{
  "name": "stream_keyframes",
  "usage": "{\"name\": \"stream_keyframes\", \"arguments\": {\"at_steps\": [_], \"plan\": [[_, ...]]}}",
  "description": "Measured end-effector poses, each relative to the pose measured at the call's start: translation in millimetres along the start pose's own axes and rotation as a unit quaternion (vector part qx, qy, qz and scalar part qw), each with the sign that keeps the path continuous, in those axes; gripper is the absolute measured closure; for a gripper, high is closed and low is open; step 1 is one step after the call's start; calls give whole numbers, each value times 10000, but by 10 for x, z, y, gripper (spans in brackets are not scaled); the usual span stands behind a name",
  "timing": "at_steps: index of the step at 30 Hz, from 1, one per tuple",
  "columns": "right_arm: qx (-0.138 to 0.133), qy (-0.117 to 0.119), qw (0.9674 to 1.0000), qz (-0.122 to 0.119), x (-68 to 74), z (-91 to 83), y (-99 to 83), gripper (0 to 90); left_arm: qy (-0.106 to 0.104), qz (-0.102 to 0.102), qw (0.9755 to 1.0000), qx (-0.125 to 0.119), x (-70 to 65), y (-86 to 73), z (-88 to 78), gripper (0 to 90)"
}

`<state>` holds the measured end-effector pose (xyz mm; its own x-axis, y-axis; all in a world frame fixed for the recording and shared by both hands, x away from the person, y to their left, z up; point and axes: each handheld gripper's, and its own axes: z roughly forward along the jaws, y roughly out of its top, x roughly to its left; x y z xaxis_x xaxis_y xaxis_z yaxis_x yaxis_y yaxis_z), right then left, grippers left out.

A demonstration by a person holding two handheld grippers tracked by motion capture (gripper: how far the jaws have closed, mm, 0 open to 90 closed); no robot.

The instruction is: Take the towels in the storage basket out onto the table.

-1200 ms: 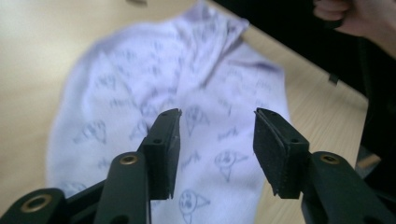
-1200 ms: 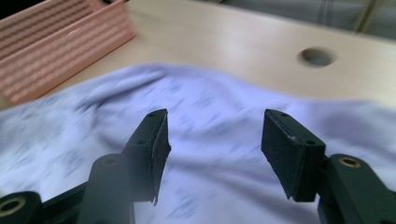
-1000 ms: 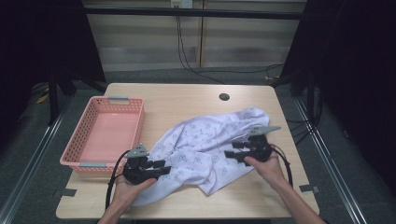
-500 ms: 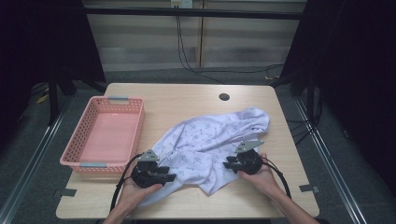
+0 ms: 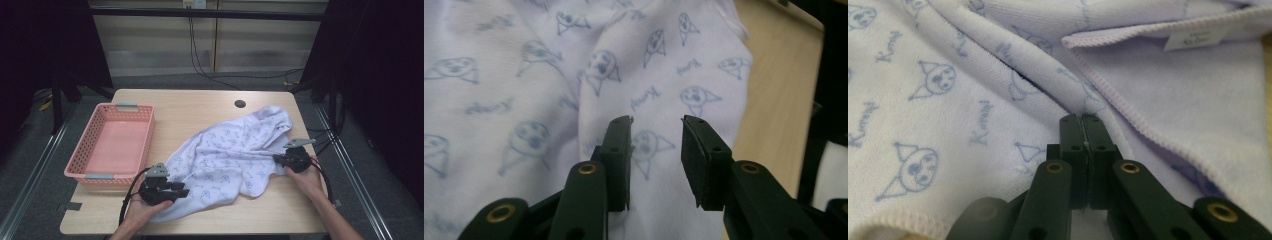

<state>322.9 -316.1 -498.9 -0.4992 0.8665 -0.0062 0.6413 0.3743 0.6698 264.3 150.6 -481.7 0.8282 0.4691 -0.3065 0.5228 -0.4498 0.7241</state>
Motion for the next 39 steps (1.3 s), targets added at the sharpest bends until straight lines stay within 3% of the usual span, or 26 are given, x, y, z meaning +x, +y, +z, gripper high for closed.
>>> {"name": "stream_keyframes", "arguments": {"at_steps": [2, 3, 5, 7, 9, 10, 11, 12, 13, 14, 15, 16, 17, 18, 19, 20, 21, 22, 24, 25, 28, 31, 32, 36, 37, 39], "plan": [[-21, 28, 9999, 154, -50, -39, -44, 874, -162, 140, 9996, 190, -46, -38, 40, 600], [-55, 93, 9998, 159, -35, -60, -55, 809, -141, 203, 9992, 324, -72, -54, 75, 574], [-166, 192, 9995, 180, 65, -126, -44, 734, -235, 334, 9976, 554, -116, -70, 166, 515], [-375, 355, 9985, 165, 195, -200, -14, 664, -212, 483, 9969, 577, -155, -62, 227, 488], [-504, 622, 9968, 89, 325, -258, -3, 654, -20, 606, 9963, 611, -180, -48, 243, 548], [-524, 753, 9958, 80, 418, -279, -4, 630, 23, 734, 9953, 637, -194, -49, 247, 607], [-501, 823, 9953, 8, 471, -282, -5, 629, 213, 938, 9933, 633, -228, -51, 260, 670], [-468, 917, 9946, -89, 567, -291, -11, 613, 133, 887, 9936, 692, -223, -40, 264, 773], [-481, 994, 9938, -144, 619, -294, -15, 603, -52, 705, 9952, 673, -219, -33, 294, 828], [-464, 1132, 9922, -218, 703, -307, -16, 602, -140, 657, 9953, 692, -226, -23, 306, 839], [-484, 1190, 9914, -263, 752, -318, -16, 602, -394, 619, 9950, 681, -237, -7, 328, 845], [-522, 1262, 9901, -319, 813, -337, -15, 607, -625, 529, 9950, 570, -268, 28, 343, 847], [-548, 1415, 9878, -351, 879, -367, -12, 609, -715, 454, 9954, 454, -287, 66, 340, 847], [-581, 1472, 9867, -369, 918, -387, -11, 609, -901, 409, 9948, 241, -283, 131, 314, 847], [-629, 1529, 9854, -406, 963, -411, -8, 613, -1123, 167, 9934, -133, -258, 214, 266, 848], [-674, 1653, 9830, -436, 1004, -435, -1, 629, -1206, 36, 9920, -363, -224, 283, 226, 848], [-718, 1699, 9819, -442, 1033, -448, 6, 629, -1126, 16, 9924, -492, -197, 333, 201, 848], [-755, 1735, 9809, -447, 1051, -450, 13, 628, -907, -27, 9942, -582, -157, 390, 180, 848], [-779, 1929, 9768, -499, 1102, -437, 35, 613, -827, -341, 9932, -739, -4, 454, 189, 846], [-743, 1984, 9759, -528, 1137, -414, 43, 601, -701, -404, 9940, -739, 72, 468, 210, 845], [-653, 2174, 9718, -641, 1269, -330, 72, 610, -644, -813, 9928, -600, 296, 456, 321, 835], [-724, 2471, 9636, -724, 1396, -299, 125, 692, -456, -913, 9932, -560, 389, 444, 387, 824], [-790, 2484, 9626, -737, 1426, -299, 134, 717, -321, -903, 9940, -535, 397, 441, 408, 823], [-900, 2794, 9527, -783, 1550, -324, 219, 748, -209, -877, 9951, -404, 411, 438, 477, 813], [-909, 2847, 9508, -813, 1572, -321, 231, 748, -213, -960, 9942, -434, 416, 439, 495, 810], [-776, 3003, 9470, -838, 1641, -275, 245, 720, -215, -956, 9944, -394, 444, 445, 515, 809]]}}
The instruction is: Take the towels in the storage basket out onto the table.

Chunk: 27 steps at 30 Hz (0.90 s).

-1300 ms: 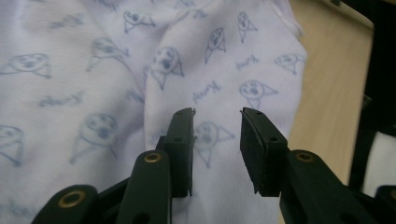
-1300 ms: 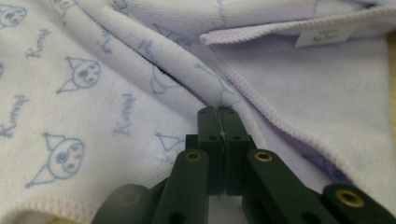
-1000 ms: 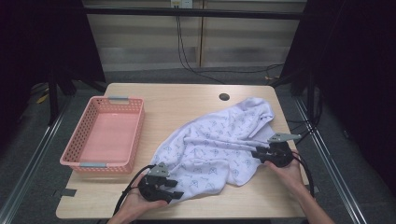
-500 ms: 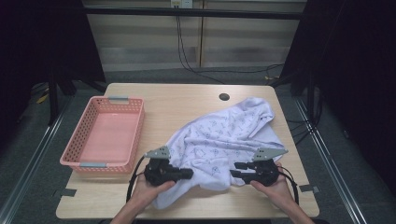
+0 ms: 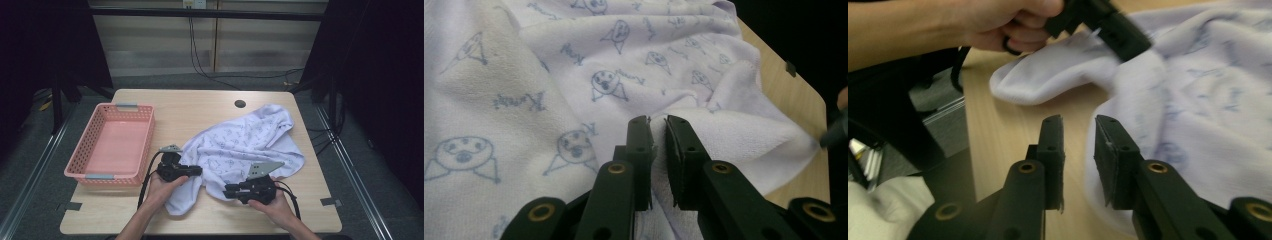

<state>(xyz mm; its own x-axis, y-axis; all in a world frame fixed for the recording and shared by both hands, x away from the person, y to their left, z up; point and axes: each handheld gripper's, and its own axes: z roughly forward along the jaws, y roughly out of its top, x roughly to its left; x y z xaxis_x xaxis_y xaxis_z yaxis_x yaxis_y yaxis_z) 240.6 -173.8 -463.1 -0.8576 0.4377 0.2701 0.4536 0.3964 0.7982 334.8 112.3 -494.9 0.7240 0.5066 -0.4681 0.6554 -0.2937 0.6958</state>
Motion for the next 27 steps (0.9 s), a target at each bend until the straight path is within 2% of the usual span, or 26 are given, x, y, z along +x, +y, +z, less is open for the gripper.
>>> {"name": "stream_keyframes", "arguments": {"at_steps": [1, 2, 3, 4, 7, 9, 11, 13, 14, 15, 16, 17, 19, 21, 23, 24, 27], "plan": [[121, -13, 9999, 15, 4, 58, -4, 686, 2, -43, 10000, 0, -1, 11, 14, 802], [242, -76, 9997, -4, -5, 126, -15, 634, 13, 23, 10000, 29, 12, 28, 17, 793], [387, -203, 9990, -21, -40, 204, -33, 567, 12, -40, 10000, -1, 7, 34, 25, 791], [444, -277, 9986, 11, -66, 245, -42, 523, 43, 12, 10000, 10, 21, 43, 31, 779], [637, -568, 9963, -74, -166, 359, -68, 478, 128, -21, 9999, 32, 17, 43, 72, 756], [703, -554, 9958, -185, -194, 398, -94, 472, 131, 5, 9999, 44, 13, 40, 82, 744], [697, -672, 9947, -335, -174, 407, -110, 500, 167, 4, 9998, 57, 22, 41, 72, 718], [947, -725, 9910, -611, -124, 413, -126, 638, 191, 2, 9998, 32, 30, 38, 58, 680], [927, -817, 9894, -763, -105, 412, -147, 681, 169, -3, 9999, 21, 25, 36, 45, 667], [973, -847, 9889, -738, -104, 394, -146, 798, 159, 29, 9999, 4, 16, 36, 33, 659], [1045, -765, 9898, -599, -119, 362, -136, 873, 172, 53, 9998, -17, -2, 39, 17, 643], [999, -602, 9923, -427, -149, 322, -142, 885, 155, 91, 9998, -32, -14, 43, -3, 622], [892, -563, 9941, -243, -182, 223, -136, 890, 156, 143, 9997, -120, -55, 61, -63, 573], [410, -376, 9983, 148, -248, 35, -65, 891, 105, 224, 9993, -287, -117, 86, -165, 547], [46, -384, 9987, 320, -321, -129, 8, 892, 47, 289, 9985, -456, -199, 95, -278, 516], [-143, -473, 9980, 392, -376, -219, 49, 891, 33, 346, 9982, -489, -236, 91, -336, 501], [-408, -710, 9951, 551, -553, -394, 129, 891, -72, 620, 9973, -389, -389, 48, -427, 533]]}}
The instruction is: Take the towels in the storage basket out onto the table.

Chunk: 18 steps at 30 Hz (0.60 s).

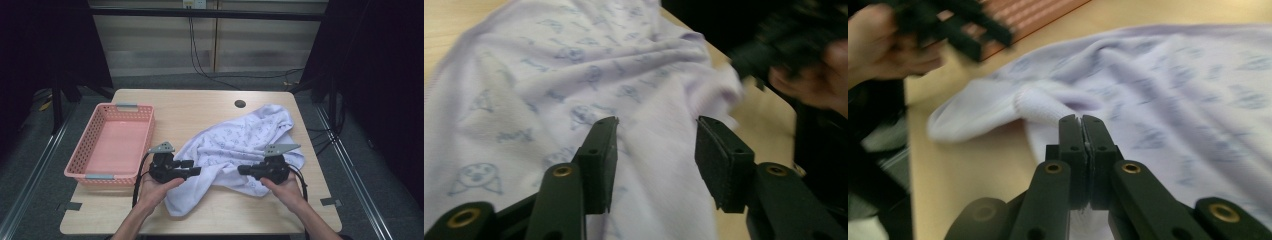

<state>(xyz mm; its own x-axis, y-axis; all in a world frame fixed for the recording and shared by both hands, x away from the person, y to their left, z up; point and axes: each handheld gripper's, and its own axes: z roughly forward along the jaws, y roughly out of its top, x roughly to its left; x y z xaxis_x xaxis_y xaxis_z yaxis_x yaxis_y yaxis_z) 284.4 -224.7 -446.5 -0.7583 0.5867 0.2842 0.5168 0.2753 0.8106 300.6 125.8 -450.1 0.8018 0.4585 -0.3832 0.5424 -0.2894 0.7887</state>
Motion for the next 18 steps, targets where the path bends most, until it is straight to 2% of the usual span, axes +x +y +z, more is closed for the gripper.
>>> {"name": "stream_keyframes", "arguments": {"at_steps": [2, 4, 6, 7, 8, 10, 12, 13, 15, 16, 18], "plan": [[11, -173, 9998, 69, -124, -2, 35, 891, -232, 221, 9991, 292, -148, -68, 28, 546], [8, -341, 9993, 180, -243, 34, 35, 891, -228, 335, 9980, 490, -237, -177, 84, 514], [0, -545, 9981, 290, -359, 84, 0, 890, -251, 400, 9967, 664, -257, -292, 136, 463], [-2, -590, 9974, 414, -421, 109, -24, 890, -178, 483, 9952, 831, -258, -336, 163, 432], [-7, -730, 9961, 495, -478, 131, -46, 890, -93, 508, 9945, 913, -257, -384, 186, 409], [58, -870, 9943, 618, -567, 148, -73, 890, -75, 474, 9923, 1139, -240, -472, 232, 368], [58, -954, 9932, 663, -623, 137, -93, 890, 130, 752, 9877, 1363, -253, -527, 287, 357], [73, -958, 9930, 686, -638, 127, -103, 890, 106, 819, 9882, 1288, -265, -540, 305, 353], [117, -987, 9927, 684, -650, 113, -118, 890, 164, 878, 9874, 1309, -278, -530, 328, 356], [126, -988, 9926, 689, -652, 108, -125, 889, 268, 990, 9861, 1308, -305, -535, 340, 361], [123, -995, 9925, 698, -658, 97, -134, 888, 449, 1181, 9832, 1314, -352, -542, 351, 501]]}}
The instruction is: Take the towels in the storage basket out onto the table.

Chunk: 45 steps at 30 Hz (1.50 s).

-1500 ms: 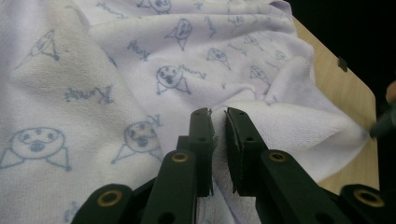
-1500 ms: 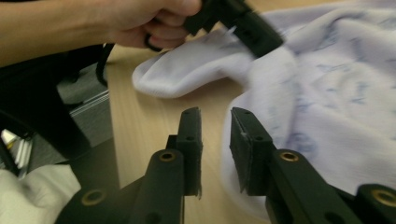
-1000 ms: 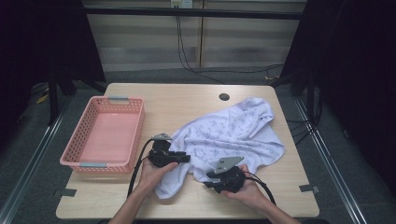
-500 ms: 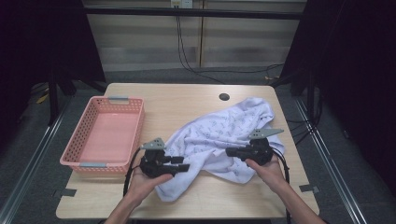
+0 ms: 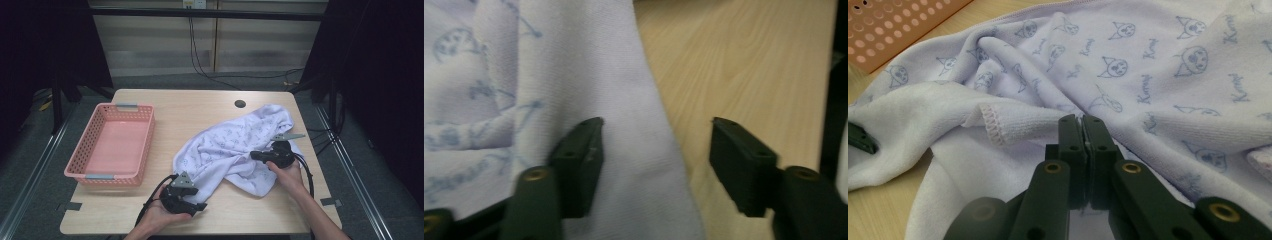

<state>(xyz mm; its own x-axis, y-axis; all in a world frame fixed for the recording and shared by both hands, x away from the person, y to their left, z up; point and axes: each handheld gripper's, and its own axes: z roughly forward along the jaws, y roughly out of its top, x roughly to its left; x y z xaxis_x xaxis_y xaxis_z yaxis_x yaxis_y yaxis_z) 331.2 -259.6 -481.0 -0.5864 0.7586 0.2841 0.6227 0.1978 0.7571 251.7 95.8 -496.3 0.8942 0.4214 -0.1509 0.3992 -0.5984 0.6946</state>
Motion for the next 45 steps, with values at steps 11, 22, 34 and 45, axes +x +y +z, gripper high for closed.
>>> {"name": "stream_keyframes", "arguments": {"at_steps": [11, 22, 34, 45], "plan": [[-38, 300, 9995, -116, 133, -259, -41, 887, -1174, -293, 9830, -1384, 12, 230, -502, 865], [-34, 114, 9999, 113, -49, -519, -125, 887, -26, -1217, 9805, -1545, 734, 397, -573, 857], [-23, -45, 9998, 201, -170, -564, -232, 628, -89, -1548, 9789, -1332, 789, 254, -480, 547], [-145, 62, 9998, -132, 97, -413, -144, 387, 127, -1551, 9793, -1292, 603, -66, -661, 395]]}}
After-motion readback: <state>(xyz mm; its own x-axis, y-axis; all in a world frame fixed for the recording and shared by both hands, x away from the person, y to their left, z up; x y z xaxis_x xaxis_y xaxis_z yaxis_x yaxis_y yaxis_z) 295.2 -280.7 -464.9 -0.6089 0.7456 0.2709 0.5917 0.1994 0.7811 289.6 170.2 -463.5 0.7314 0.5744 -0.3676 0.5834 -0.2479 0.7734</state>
